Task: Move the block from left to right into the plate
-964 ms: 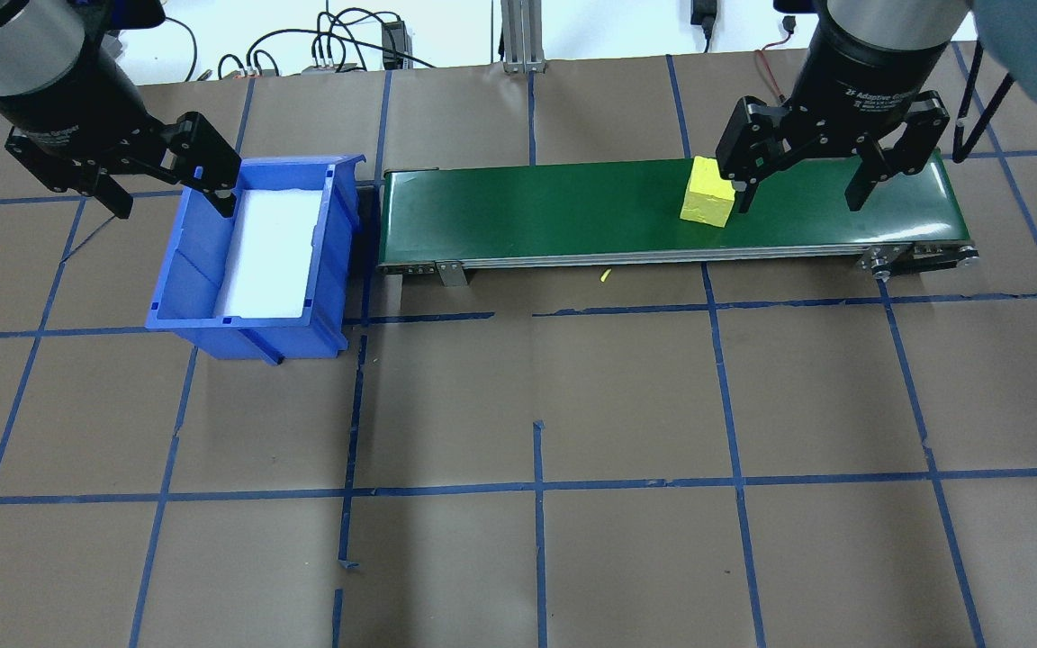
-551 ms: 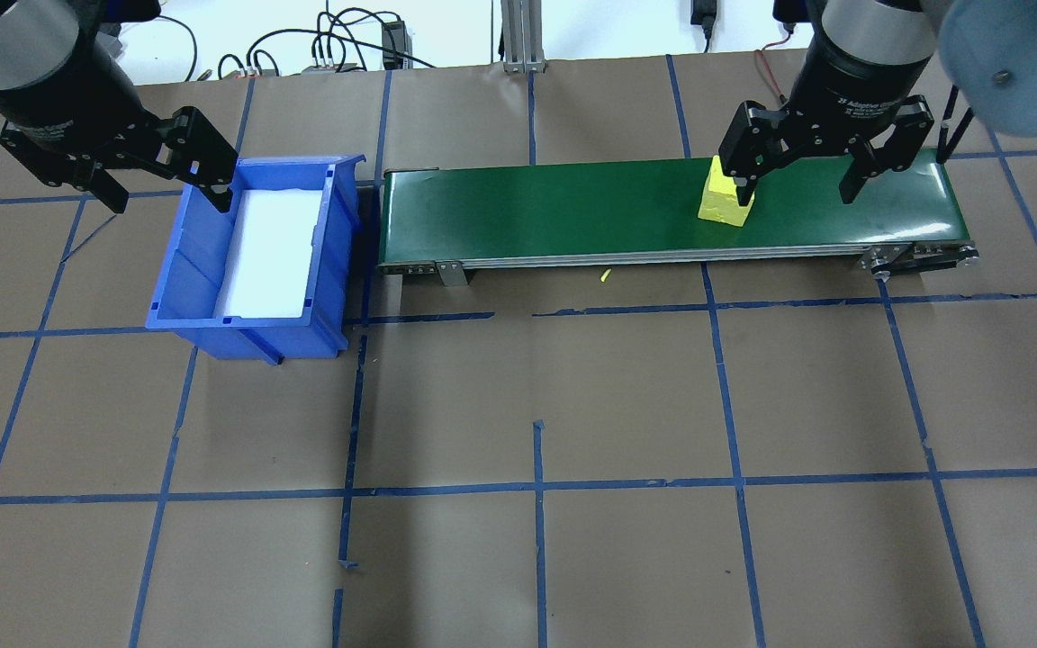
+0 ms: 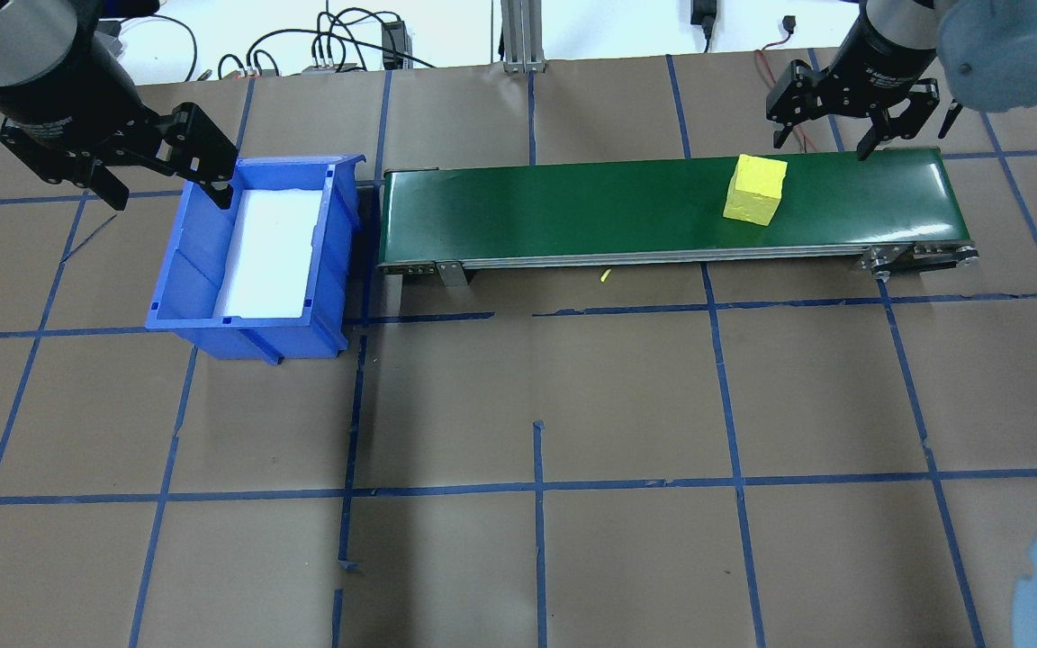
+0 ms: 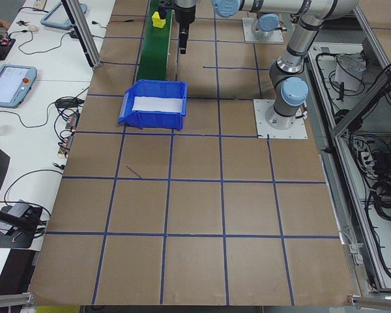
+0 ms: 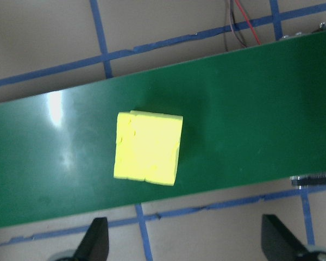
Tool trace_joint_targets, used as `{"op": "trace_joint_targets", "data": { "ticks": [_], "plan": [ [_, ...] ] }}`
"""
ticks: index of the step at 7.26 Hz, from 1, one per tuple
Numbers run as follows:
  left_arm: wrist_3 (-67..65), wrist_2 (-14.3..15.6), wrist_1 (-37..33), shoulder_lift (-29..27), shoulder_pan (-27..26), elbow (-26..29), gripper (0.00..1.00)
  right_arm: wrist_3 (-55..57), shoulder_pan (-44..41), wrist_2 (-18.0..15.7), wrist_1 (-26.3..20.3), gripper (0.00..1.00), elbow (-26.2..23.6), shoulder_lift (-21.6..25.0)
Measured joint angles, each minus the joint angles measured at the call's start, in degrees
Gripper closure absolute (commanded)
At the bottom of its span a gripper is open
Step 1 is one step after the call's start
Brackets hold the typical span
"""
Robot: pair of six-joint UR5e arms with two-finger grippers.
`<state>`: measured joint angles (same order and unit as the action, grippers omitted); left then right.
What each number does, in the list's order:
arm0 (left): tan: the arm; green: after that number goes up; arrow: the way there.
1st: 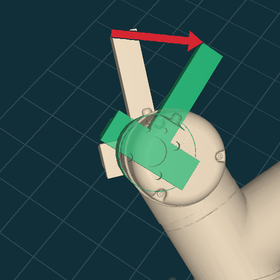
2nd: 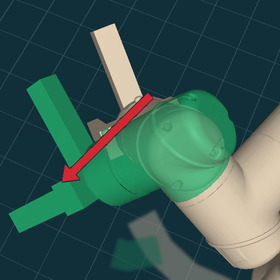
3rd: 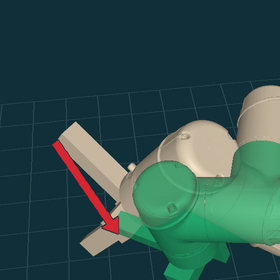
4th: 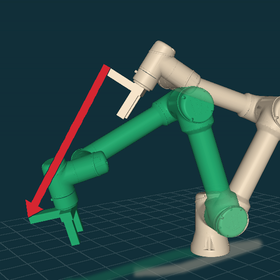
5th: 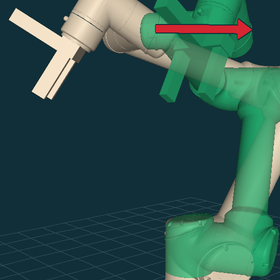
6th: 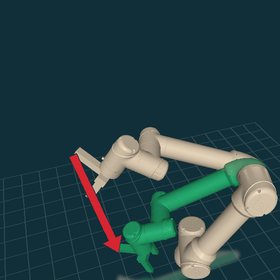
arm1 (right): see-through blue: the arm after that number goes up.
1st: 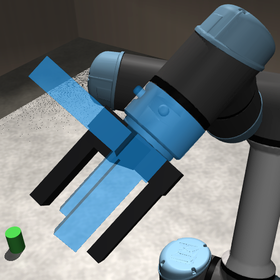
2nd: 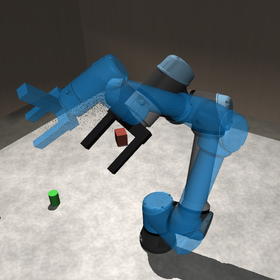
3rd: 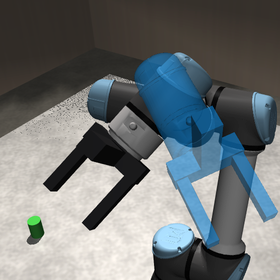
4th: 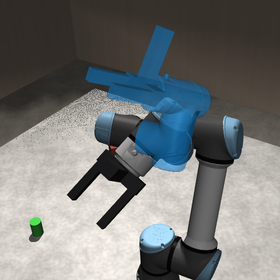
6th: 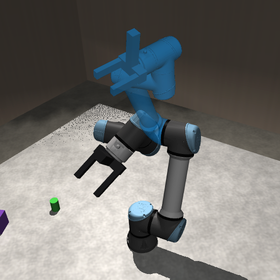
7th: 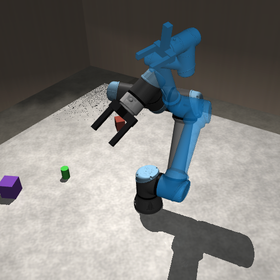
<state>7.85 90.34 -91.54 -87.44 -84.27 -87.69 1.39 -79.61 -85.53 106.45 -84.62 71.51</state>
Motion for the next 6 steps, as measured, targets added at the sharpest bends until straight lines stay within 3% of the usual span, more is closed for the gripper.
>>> {"op": "trace_joint_targets", "data": {
  "ticks": [2,6],
  "plan": [
    [-0.1,0.1,0.1,0.1,-0.1,-0.2,0.00,0.6,1.1,0.9,4.5,0.01,1.7,-4.7],
    [0.0,0.0,0.2,0.2,0.0,-0.4,0.00,1.2,3.8,3.8,6.5,0.02,0.3,-9.9]
  ]
}}
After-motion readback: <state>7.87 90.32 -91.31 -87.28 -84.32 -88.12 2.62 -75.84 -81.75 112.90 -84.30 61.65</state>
